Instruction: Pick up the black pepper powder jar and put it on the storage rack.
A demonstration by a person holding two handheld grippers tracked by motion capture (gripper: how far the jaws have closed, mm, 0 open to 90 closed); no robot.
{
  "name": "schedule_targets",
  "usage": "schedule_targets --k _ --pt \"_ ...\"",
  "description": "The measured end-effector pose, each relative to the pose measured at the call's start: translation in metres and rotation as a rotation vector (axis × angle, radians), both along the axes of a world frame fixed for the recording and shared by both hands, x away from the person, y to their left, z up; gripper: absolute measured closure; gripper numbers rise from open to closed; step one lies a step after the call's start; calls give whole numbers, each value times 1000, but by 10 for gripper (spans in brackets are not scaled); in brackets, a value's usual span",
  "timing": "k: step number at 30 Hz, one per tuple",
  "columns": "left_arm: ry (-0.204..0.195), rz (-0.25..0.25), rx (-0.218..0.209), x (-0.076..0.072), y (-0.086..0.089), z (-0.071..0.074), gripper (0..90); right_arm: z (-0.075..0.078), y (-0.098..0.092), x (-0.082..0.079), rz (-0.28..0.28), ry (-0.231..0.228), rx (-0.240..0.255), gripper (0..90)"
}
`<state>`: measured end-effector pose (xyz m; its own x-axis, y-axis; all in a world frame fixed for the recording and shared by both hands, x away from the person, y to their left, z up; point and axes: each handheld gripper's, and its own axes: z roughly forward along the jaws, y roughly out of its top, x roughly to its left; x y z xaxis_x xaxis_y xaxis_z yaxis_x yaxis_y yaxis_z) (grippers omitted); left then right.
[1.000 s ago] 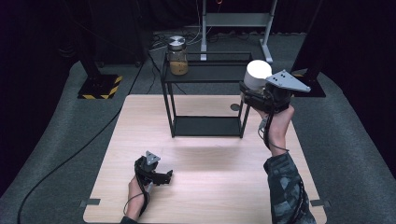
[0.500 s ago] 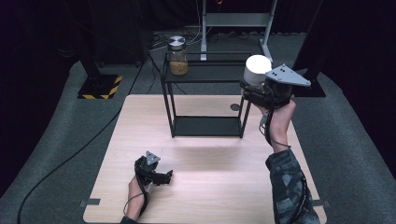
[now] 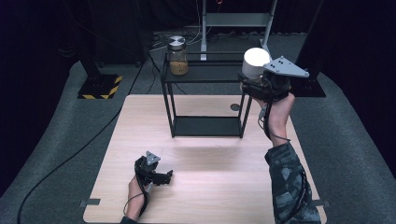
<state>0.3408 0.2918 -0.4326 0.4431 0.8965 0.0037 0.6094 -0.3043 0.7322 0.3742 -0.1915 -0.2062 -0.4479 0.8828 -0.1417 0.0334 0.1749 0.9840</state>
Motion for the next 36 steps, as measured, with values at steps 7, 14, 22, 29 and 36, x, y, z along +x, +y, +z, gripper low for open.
schedule_targets --k 7,14,22,29,36 --pt "0 0 0 0 0 0 1 5 1 7 0 7 6 298" --pt "0 -1 0 0 0 0 1 10 3 16 4 17 23 298" --pt "0 -2 0 0 0 0 1 19 6 26 8 36 21 298" --pt "0 -4 0 0 0 0 1 29 9 40 17 71 28 298" --pt "0 -5 -1 0 0 0 0 35 15 53 12 99 29 298"
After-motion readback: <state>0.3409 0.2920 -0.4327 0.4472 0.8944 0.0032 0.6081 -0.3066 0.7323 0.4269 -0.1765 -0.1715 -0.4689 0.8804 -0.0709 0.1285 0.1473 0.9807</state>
